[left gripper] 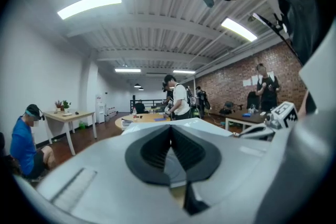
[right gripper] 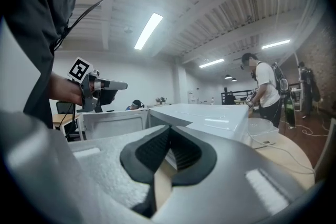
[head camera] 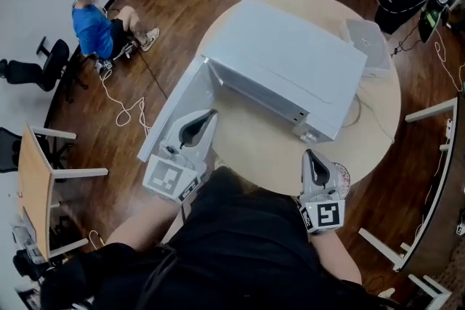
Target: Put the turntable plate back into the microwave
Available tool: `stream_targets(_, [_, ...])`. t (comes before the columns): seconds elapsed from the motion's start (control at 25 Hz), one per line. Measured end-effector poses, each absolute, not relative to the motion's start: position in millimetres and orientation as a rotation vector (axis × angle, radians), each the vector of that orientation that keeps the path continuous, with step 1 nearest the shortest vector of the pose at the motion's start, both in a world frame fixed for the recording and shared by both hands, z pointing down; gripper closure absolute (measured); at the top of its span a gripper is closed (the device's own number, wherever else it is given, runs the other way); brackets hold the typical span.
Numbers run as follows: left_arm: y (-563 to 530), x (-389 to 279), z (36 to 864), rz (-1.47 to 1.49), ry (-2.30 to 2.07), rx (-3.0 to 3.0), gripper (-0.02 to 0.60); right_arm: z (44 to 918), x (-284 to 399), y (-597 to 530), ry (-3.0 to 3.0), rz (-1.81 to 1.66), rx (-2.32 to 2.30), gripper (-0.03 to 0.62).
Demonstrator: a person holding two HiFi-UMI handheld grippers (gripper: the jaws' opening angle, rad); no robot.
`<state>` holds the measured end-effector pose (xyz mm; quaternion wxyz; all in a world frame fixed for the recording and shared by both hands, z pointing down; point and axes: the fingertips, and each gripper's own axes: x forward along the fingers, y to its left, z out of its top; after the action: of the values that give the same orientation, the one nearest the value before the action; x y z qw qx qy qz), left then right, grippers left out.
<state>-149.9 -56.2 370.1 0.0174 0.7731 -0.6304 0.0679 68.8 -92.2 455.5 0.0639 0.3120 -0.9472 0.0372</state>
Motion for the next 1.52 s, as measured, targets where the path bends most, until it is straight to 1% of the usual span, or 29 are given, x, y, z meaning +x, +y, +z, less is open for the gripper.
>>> stream_targets(0.16, [-73.8, -156.6, 363.6, 0.199, -1.855, 2.516, 0.577, 448.2, 62.9, -93.9, -2.821, 0.101, 1.092, 0.592])
stream_targets(0.32, [-80.7, -143.1, 355.9, 0.192, -1.702, 2.673, 0.577, 439.7, 52.2, -87.4, -2.789, 0.078, 1.200, 0.592])
stream_targets(0.52, [-86.5, -138.2, 347.1, 0.060, -1.557, 2.677, 0.577, 432.4, 41.9, -82.2, -2.742, 0.062, 1.328, 0.592])
stream_targets(0.68, [-90.6, -144.5, 357.2, 0.109, -1.464, 2.772, 0.577, 433.9, 32.7, -76.3, -2.692, 0.057, 1.399, 0.592])
stream_targets(0.88, [-89.2, -135.0, 358.2, -0.001, -1.286, 2.785, 0.577, 435.9, 22.5, -65.3, -2.618, 0.069, 1.481, 0.592])
stream_targets(1.04, [-92.7, -134.9, 364.3, -0.011, -1.180, 2.837, 0.578, 433.0, 21.3, -55.6, -2.551, 0.052, 1.561, 0.592])
stream_targets(1.2, [-99.1, -143.4, 369.5, 0.007, -1.126, 2.902, 0.577, 426.7, 28.0, -52.5, -2.484, 0.014, 1.652, 0.592])
stream_targets(1.36, [-96.5, -133.6, 363.4, -0.005, -1.043, 2.904, 0.577, 421.1, 60.1, -41.3, -2.400, 0.037, 1.754, 0.592])
stream_targets(1.52, [-101.2, -139.2, 367.9, 0.006, -0.980, 2.910, 0.577, 441.6, 86.9, -30.4, -2.253, 0.061, 1.777, 0.592])
